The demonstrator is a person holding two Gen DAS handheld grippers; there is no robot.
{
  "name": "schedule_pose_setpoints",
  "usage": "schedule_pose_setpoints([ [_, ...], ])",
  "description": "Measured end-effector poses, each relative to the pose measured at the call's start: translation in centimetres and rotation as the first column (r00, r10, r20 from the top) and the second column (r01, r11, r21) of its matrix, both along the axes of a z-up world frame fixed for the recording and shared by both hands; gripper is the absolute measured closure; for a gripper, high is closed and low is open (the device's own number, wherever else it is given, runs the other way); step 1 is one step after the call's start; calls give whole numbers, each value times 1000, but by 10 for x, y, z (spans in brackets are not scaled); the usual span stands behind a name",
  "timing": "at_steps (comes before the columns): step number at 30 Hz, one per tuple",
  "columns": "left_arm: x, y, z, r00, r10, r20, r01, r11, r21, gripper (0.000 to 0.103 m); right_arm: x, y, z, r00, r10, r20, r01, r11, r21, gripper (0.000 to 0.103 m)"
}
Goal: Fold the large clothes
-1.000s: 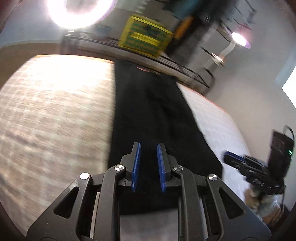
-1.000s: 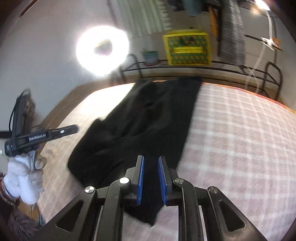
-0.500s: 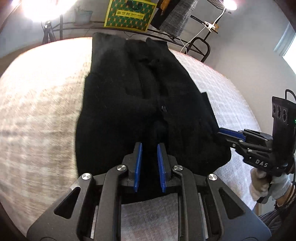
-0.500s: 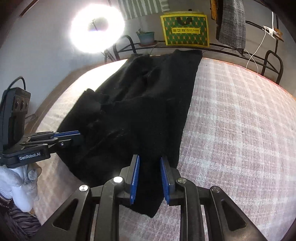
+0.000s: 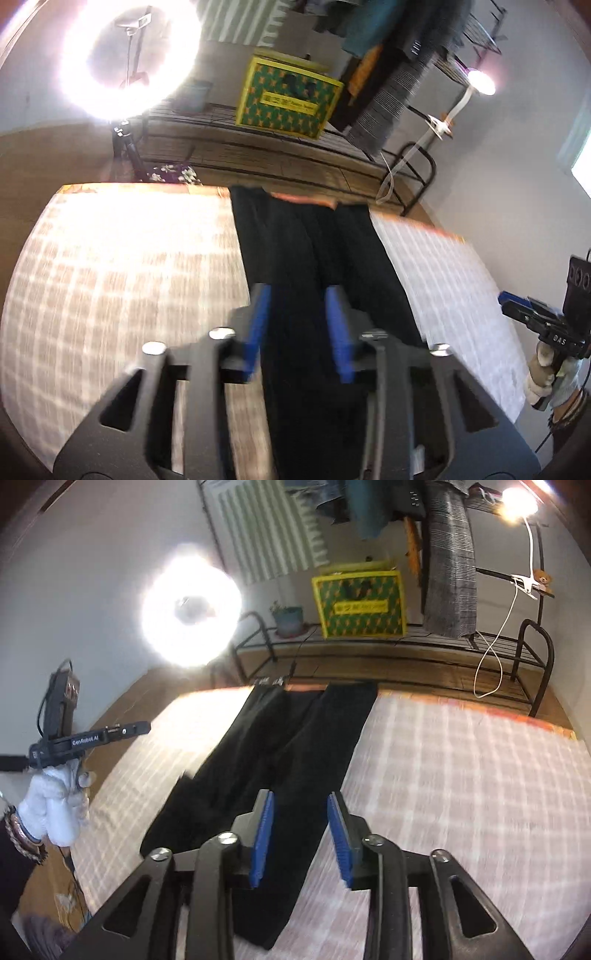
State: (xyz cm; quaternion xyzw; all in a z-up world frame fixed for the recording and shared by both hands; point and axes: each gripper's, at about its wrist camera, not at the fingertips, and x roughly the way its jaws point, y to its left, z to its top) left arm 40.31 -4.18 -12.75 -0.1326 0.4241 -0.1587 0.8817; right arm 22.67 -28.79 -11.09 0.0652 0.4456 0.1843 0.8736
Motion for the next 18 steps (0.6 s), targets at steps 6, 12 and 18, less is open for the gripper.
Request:
schedule_pose_setpoints([
  [6, 94, 13, -38, 997, 59, -56, -64, 994, -92, 63, 85, -17, -19, 999, -49, -20, 50, 998, 28, 65],
  [12, 159, 10, -92, 993, 61, -103, -70, 994, -89, 56, 173, -21, -73, 996, -76, -56, 78, 996, 35, 60],
  [18, 202, 9, -137, 985, 76, -156, -95, 989, -115, 52, 242, -21, -137, 985, -111, -133, 124, 988, 89, 57],
])
